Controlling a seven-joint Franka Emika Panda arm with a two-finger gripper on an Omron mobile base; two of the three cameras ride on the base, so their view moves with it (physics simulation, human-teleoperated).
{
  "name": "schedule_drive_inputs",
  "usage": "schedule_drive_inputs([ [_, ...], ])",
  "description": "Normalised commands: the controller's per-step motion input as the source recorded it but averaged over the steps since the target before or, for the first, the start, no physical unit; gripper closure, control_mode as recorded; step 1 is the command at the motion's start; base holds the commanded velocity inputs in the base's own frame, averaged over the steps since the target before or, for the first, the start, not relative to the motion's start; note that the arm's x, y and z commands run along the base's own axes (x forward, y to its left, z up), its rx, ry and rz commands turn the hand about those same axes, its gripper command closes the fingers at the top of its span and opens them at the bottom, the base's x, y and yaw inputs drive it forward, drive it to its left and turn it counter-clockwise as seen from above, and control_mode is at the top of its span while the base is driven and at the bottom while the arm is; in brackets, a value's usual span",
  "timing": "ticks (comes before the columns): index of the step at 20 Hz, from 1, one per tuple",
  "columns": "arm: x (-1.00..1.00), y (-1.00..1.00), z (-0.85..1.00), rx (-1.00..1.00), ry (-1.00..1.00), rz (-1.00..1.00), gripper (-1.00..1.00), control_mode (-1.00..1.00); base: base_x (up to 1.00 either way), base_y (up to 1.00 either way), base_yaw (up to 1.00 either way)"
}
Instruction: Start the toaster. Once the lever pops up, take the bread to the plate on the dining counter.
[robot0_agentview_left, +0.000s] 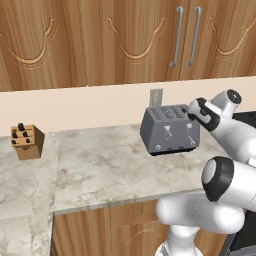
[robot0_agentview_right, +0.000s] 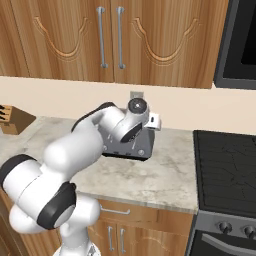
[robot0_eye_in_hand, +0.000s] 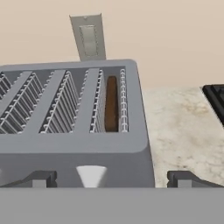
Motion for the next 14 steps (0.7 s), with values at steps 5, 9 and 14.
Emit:
schedule_drive_inputs([
  [5, 0.02, 0.08, 0.16, 0.0, -0.08, -0.04, -1.0, -1.0, 0.0, 0.0, 0.0],
  [9, 0.04, 0.1, 0.14, 0.0, -0.04, -0.04, -1.0, -1.0, 0.0, 0.0, 0.0],
  [14, 0.07, 0.07, 0.0, 0.0, -0.01, -0.01, -1.0, -1.0, 0.0, 0.0, 0.0],
])
